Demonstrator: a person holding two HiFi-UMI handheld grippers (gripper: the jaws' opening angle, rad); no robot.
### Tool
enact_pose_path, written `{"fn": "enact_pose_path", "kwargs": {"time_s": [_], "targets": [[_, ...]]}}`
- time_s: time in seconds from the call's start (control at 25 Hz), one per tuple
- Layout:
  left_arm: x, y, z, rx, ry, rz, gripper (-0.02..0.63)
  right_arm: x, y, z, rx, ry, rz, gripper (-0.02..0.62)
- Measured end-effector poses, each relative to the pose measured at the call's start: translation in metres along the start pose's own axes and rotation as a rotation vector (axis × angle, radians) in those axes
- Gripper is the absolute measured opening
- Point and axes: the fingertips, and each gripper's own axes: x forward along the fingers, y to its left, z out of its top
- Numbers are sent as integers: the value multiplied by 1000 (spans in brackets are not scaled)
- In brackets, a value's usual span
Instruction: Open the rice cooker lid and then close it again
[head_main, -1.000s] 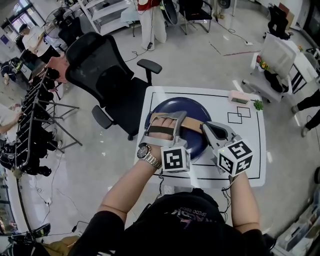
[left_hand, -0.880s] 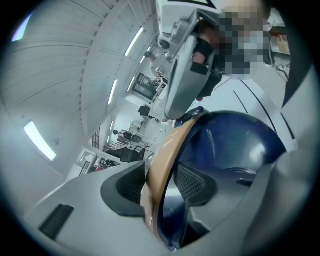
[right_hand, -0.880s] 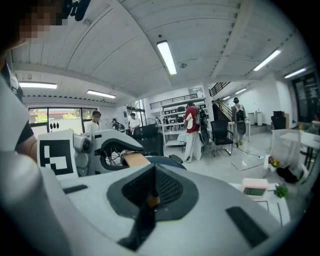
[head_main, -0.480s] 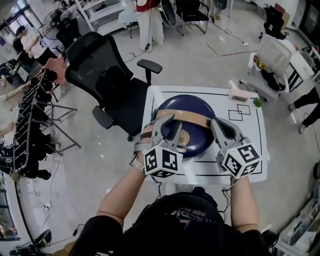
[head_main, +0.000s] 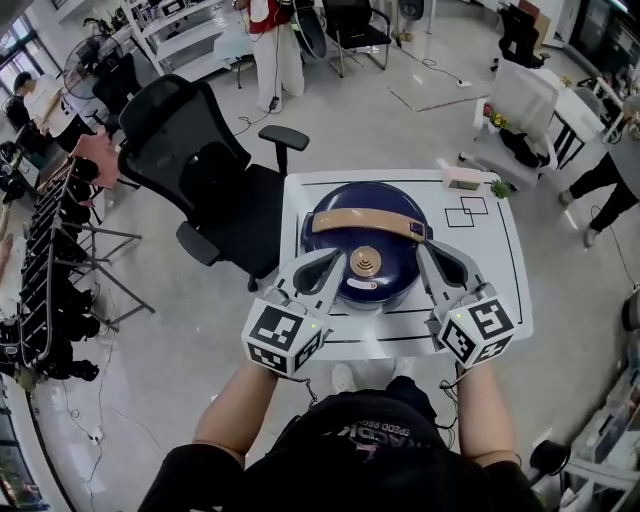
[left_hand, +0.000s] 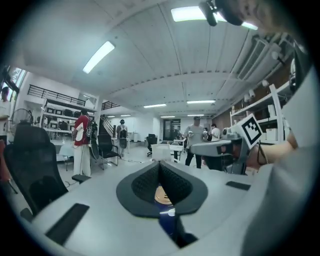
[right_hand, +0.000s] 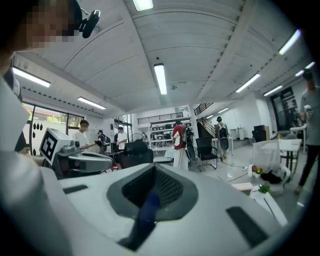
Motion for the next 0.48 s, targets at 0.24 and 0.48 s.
{"fn": "enact_pose_path", "kwargs": {"time_s": [0.24, 0.48], "targets": [[-11, -38, -6, 39, 14, -32, 3, -23, 7, 8, -38, -15, 26, 2], [-2, -90, -9, 90, 24, 20, 3, -60, -8, 8, -46, -31, 94, 2]]}}
